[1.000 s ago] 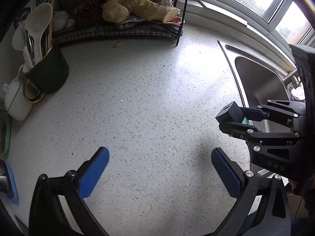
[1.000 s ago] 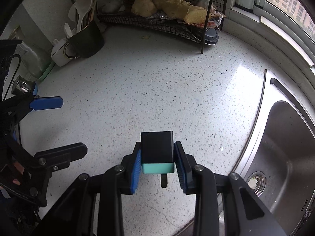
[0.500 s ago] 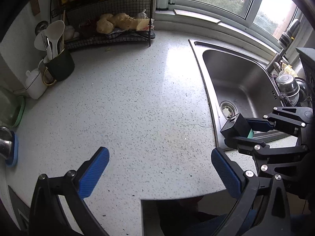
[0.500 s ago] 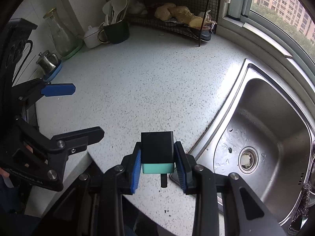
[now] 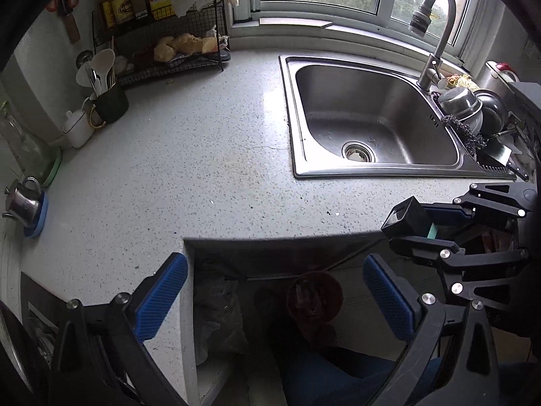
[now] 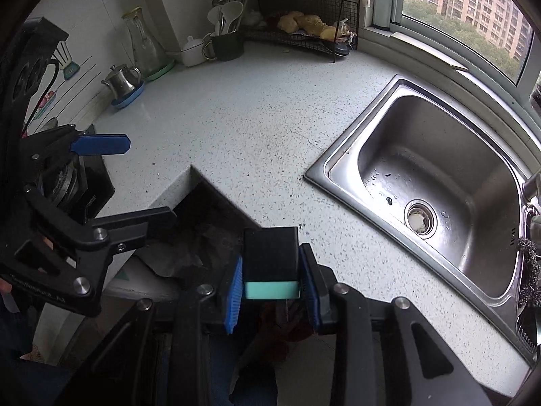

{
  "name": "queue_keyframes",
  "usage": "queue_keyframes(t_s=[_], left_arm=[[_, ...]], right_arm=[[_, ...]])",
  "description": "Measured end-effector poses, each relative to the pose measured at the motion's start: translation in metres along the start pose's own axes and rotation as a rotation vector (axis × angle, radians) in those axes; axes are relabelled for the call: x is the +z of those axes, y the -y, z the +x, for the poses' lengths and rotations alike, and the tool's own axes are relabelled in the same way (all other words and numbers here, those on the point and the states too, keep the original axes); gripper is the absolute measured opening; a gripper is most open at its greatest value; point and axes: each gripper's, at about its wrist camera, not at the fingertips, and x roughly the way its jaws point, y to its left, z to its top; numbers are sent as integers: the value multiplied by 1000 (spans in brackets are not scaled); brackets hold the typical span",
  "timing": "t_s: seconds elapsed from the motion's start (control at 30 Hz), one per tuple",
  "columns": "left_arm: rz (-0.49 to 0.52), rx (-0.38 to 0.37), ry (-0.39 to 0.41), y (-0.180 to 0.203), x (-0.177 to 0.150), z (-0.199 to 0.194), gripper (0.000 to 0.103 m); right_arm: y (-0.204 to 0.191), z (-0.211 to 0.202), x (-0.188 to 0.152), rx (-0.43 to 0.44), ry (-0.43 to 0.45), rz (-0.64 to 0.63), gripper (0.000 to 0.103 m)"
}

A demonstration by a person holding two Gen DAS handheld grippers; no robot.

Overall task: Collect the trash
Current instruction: 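Carry the charger plug with the right tool down toward the red bucket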

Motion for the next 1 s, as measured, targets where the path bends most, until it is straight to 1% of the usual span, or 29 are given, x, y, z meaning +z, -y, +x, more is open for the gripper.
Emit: queue_keyframes(t_s=[0.1, 0.23, 0.33, 0.47, 0.63, 0.83, 1.0], left_arm=[[8, -5, -8, 11, -13, -5, 103], [8, -21, -34, 23, -27, -1, 103], [10, -40, -62, 31, -39, 7, 103], [9, -60, -118, 37, -55, 27, 103], [-10, -81, -180, 40, -75, 57, 103], [-31, -93, -265, 39, -97, 97, 103], [-44, -94, -305, 32, -110, 131, 103]], right_arm=[[0, -6, -14, 0, 2, 11, 29], [0, -7, -25, 0, -4, 21, 29], [0, -1, -35, 0, -20, 38, 29], [2, 11, -46, 7, -52, 77, 29], [1, 39, -60, 15, -106, 89, 29], [10, 85, -75, 25, -178, 132, 29], [17, 122, -86, 24, -216, 150, 29]])
